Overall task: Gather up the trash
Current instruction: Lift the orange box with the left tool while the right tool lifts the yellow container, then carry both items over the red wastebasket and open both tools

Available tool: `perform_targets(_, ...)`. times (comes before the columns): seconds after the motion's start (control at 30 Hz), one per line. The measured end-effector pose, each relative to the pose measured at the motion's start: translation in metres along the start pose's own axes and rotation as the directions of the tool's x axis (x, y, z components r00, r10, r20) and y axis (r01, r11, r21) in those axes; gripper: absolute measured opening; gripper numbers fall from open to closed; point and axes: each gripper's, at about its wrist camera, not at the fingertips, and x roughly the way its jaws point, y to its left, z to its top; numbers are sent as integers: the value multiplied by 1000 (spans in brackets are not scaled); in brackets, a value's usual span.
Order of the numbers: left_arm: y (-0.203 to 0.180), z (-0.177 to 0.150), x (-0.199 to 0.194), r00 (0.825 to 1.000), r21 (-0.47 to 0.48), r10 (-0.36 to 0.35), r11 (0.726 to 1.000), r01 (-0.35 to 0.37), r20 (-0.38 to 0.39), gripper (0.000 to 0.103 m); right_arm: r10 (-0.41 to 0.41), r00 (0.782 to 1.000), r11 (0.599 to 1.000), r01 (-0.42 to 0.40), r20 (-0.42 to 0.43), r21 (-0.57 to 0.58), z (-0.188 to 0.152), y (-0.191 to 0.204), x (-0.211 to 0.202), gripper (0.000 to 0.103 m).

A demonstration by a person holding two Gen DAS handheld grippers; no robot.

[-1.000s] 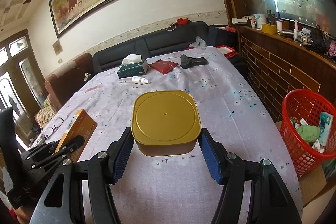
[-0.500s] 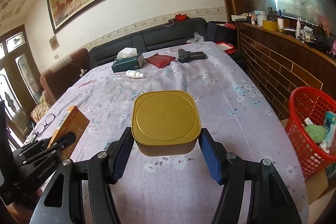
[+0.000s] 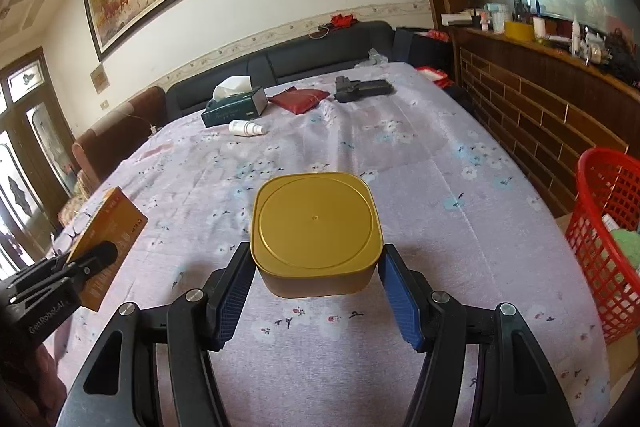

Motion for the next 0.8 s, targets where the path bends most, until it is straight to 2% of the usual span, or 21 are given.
perform_targets(0.1,1,2,-1,1000,-6,-1,1000,1,2,21,14,1000,1000,-14,-15,9,0,-2,3,68)
perform_targets(0.33,6,3,1,1000,-19,1,1000,-1,0,21,-8,1000,1000,9,-23,17,0,-4,6,68)
perform_targets(0.53,4,6,-3,1000,-14,-12,1000,12,-15,21,-30,999,999,30,18,-10,1,2,-5,68)
perform_targets(0.63,-7,10,-7,1000,9,-19,1000,19,-10,21,-21,999,1000,21,27,0,5,1,-18,68)
perform_targets(0.8,-47,19,-13,995,74,-94,993,95,-21,21,-22,999,999,21,24,50,13,-23,-44,68)
